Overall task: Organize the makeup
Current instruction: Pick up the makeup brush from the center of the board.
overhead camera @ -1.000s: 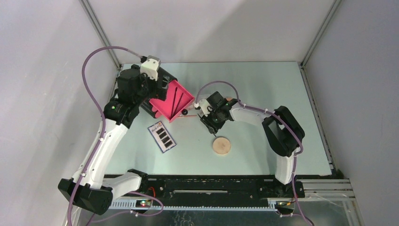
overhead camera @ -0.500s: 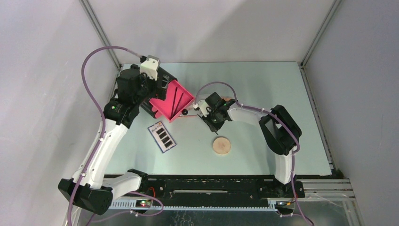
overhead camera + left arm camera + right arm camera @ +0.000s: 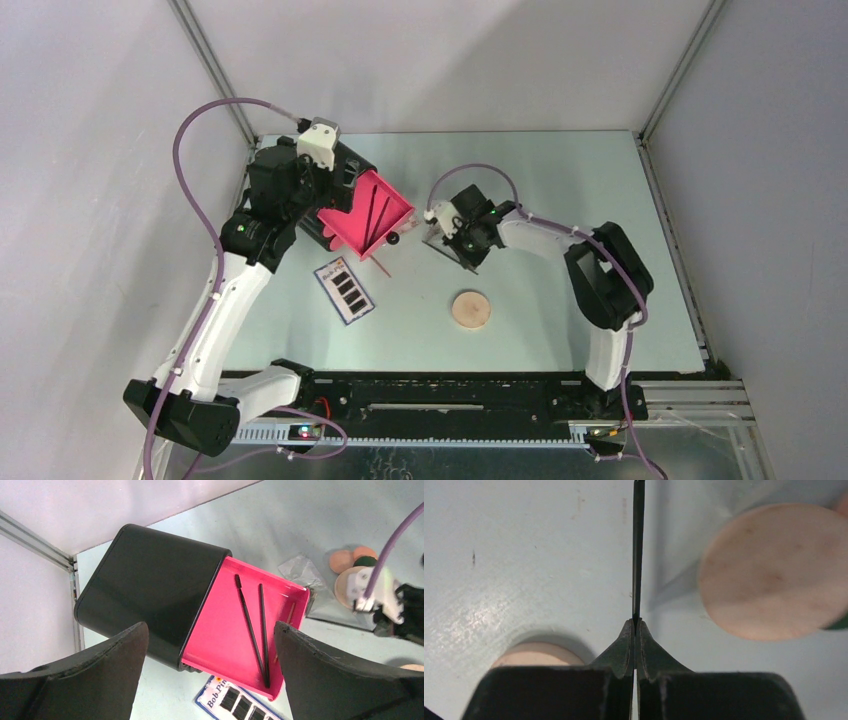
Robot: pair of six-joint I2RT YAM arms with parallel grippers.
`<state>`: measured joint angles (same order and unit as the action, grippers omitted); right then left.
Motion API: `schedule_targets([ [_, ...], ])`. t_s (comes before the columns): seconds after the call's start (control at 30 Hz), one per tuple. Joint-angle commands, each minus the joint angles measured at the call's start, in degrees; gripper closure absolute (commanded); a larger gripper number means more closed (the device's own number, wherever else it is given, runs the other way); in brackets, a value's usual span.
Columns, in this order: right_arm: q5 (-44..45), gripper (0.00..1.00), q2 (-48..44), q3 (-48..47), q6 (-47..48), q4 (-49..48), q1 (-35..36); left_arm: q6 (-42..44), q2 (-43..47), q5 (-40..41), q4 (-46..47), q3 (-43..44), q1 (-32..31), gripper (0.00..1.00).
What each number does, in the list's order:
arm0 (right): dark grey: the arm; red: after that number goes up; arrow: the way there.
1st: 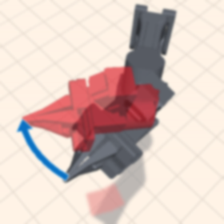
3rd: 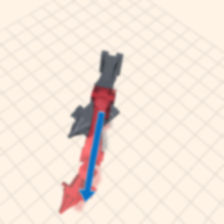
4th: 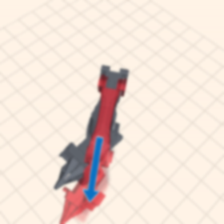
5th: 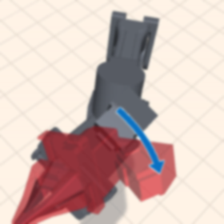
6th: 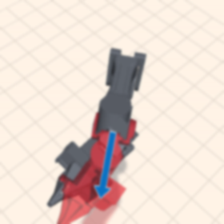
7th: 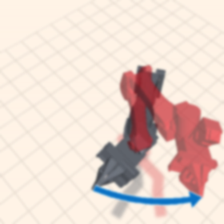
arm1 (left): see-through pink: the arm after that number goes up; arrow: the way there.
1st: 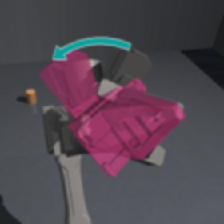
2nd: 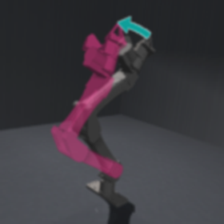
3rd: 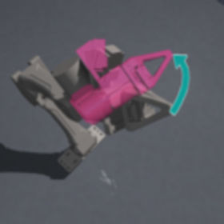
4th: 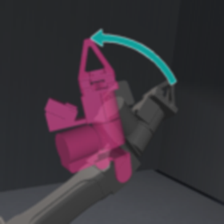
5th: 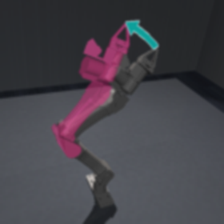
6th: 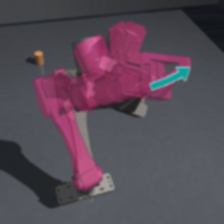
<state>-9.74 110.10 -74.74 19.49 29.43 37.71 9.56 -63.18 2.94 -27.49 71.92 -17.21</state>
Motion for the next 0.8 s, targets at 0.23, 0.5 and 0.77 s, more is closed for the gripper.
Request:
schedule_targets([
  [0.23,-10.3,1.00,-17.2,-0.6,0.8,3.5,-9.3,0.4,-0.5,-5.3,2.4,-0.6,0.4,0.00],
  [0.5,-20.3,1.00,-26.9,-0.6,-6.2,-2.6,-14.2,-5.2,-3.1,-20.9,5.6,0.9,0.4,0.00],
  [0.77,-37.1,1.00,-32.0,-3.8,-20.5,-10.3,-18.1,-25.1,-9.2,-41.4,18.7,1.0,0.2,0.00],
])
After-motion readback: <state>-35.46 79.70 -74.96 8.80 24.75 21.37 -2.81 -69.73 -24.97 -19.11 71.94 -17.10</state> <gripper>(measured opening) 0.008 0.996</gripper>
